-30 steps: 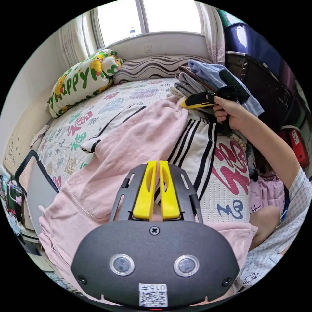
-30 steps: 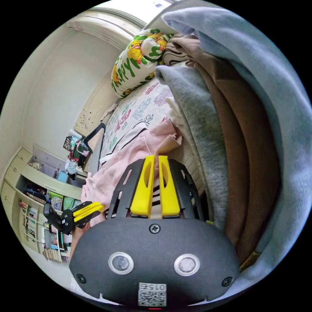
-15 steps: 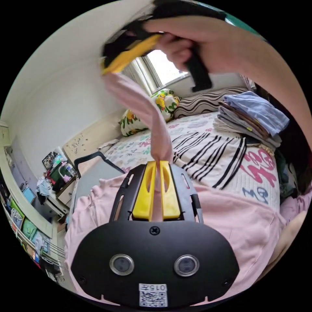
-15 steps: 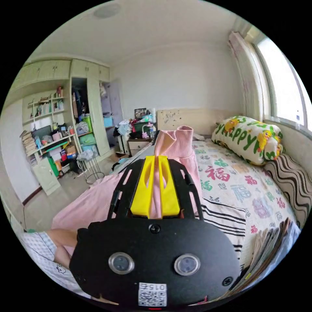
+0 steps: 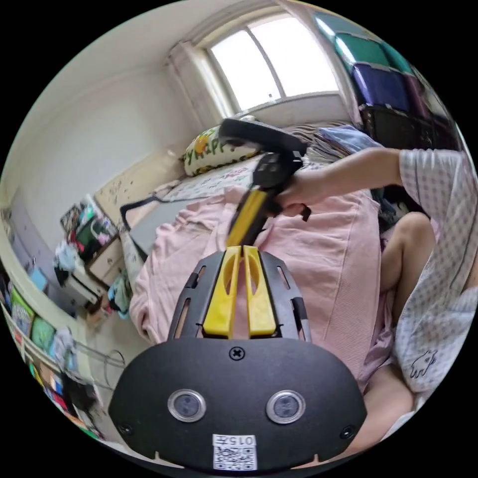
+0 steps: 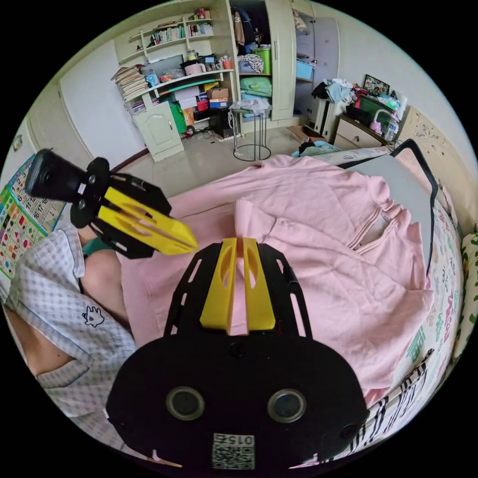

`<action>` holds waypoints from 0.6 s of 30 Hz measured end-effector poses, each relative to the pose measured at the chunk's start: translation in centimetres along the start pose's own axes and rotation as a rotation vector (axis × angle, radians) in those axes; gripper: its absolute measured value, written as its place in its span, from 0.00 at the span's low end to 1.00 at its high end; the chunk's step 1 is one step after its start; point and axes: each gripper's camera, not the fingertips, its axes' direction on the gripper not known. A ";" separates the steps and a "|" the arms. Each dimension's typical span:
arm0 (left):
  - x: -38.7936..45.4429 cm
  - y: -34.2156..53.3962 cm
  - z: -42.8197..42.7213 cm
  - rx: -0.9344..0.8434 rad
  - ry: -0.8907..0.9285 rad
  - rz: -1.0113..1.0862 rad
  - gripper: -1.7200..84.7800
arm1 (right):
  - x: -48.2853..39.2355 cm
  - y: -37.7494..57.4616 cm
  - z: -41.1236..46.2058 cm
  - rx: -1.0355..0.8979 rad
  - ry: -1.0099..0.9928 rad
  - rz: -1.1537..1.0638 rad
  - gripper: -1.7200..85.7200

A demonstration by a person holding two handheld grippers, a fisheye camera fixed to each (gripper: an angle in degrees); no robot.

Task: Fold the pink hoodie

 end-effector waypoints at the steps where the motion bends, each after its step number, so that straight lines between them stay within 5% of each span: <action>1: -2.0 0.9 -0.7 0.037 0.043 -0.059 0.04 | -0.7 0.3 0.7 0.006 0.039 -0.009 0.03; 12: -9.3 1.1 4.1 -0.032 0.272 -0.179 0.09 | -5.0 2.0 6.5 -0.085 0.067 -0.069 0.03; 15: -9.2 -0.5 8.2 -0.288 0.356 -0.131 0.08 | -5.3 3.3 6.9 -0.103 -0.088 -0.063 0.02; 18: -9.3 -1.5 8.6 -0.350 0.342 -0.107 0.07 | -4.7 6.3 4.6 -0.034 -0.256 -0.036 0.02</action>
